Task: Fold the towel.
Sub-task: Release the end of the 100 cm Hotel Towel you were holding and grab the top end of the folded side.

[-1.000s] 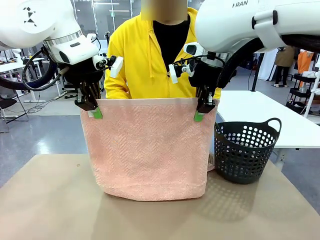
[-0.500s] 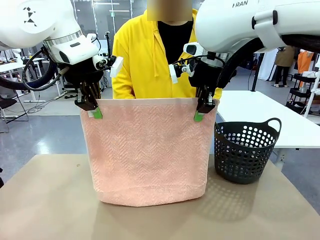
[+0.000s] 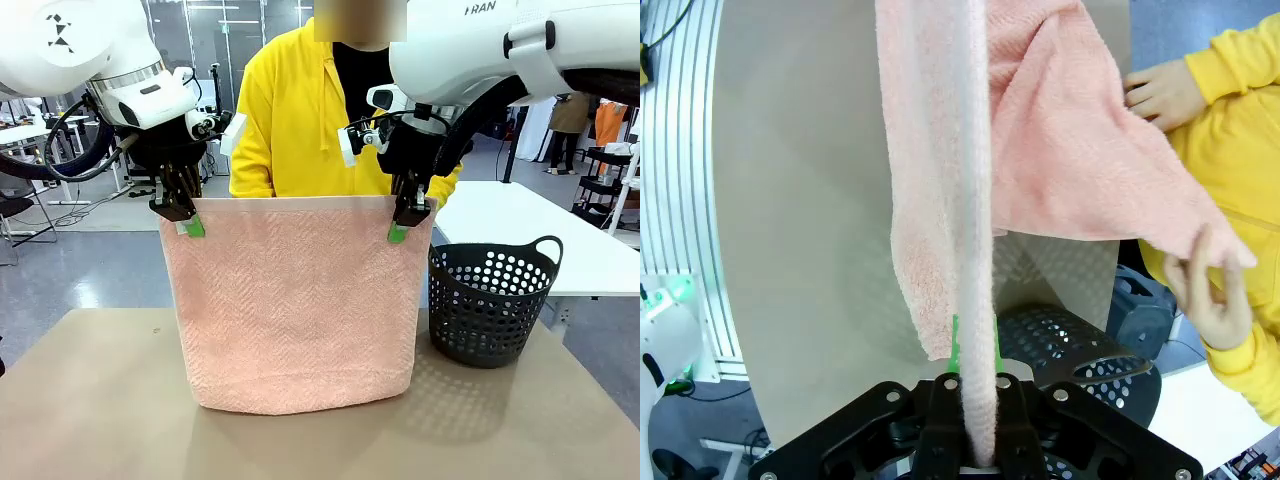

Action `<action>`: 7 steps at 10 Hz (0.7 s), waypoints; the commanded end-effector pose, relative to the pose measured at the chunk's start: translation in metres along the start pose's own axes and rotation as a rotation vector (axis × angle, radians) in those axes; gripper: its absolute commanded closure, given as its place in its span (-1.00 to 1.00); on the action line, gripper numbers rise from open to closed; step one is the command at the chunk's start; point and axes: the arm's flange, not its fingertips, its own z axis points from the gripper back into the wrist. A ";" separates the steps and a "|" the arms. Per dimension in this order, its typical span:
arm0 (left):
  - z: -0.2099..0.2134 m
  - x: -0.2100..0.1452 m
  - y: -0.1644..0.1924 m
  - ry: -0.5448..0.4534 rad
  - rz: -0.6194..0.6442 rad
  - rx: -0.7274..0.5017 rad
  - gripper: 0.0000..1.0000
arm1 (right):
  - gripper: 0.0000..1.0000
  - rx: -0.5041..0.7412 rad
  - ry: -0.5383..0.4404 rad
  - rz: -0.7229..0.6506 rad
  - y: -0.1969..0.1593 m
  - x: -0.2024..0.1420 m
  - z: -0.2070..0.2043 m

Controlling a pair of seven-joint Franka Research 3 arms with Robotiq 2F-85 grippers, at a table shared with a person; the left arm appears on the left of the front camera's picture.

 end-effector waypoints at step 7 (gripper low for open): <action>0.000 -0.001 0.001 0.000 0.001 0.001 1.00 | 1.00 0.000 0.002 -0.001 0.000 -0.001 0.000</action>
